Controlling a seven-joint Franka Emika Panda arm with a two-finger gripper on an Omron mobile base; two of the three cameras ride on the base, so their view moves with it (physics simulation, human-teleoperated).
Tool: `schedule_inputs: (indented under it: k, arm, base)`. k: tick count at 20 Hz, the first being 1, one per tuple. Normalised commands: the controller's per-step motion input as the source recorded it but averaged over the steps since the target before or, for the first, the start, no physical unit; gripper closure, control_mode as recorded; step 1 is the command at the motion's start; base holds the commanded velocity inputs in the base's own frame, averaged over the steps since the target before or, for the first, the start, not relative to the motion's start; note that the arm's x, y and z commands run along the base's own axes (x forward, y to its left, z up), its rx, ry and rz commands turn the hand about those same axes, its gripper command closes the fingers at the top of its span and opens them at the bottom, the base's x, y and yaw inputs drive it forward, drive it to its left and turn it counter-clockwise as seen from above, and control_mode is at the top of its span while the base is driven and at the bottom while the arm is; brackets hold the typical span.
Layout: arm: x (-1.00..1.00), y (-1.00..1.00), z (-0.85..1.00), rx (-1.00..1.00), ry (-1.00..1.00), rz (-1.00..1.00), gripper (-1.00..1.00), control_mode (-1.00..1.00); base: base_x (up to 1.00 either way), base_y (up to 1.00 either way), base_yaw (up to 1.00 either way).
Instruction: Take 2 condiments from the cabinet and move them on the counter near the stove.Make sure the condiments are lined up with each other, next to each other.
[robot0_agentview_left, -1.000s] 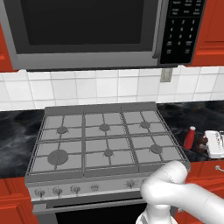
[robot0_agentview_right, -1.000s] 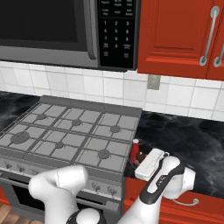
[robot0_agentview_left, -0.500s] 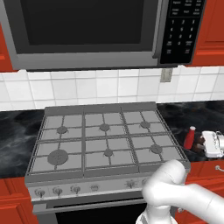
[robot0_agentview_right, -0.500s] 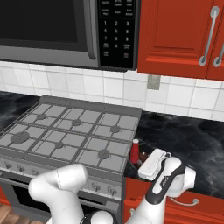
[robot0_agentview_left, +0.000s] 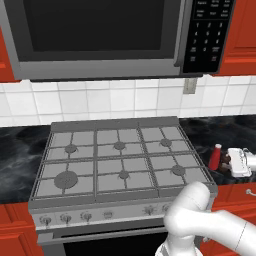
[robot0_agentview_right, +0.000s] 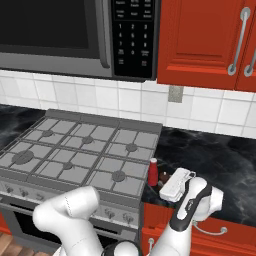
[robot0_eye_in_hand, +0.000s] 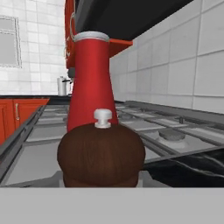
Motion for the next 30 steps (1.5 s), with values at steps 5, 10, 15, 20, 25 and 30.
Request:
schedule_inputs:
  k: [5,10,15,20,25,30]
  arm:
    - [0.02,0.0,-0.2,0.0,0.0,0.0,1.0,-1.0]
    - [0.0,0.0,-0.02,0.0,0.0,0.0,1.0,-1.0]
    - [0.0,0.0,-0.01,0.0,0.0,0.0,1.0,-1.0]
    - [0.0,0.0,-0.11,0.0,0.0,0.0,1.0,-1.0]
    - [0.0,0.01,-0.12,0.0,0.0,0.0,1.0,-1.0]
    - [0.0,0.05,-0.09,0.0,-0.01,0.0,1.0,-1.0]
  base:
    - [0.0,0.0,0.0]
    - [0.0,0.0,0.0]
    - [0.0,0.0,0.0]
    - [0.0,0.0,0.0]
    - [0.0,0.0,0.0]
    - [0.0,0.0,0.0]
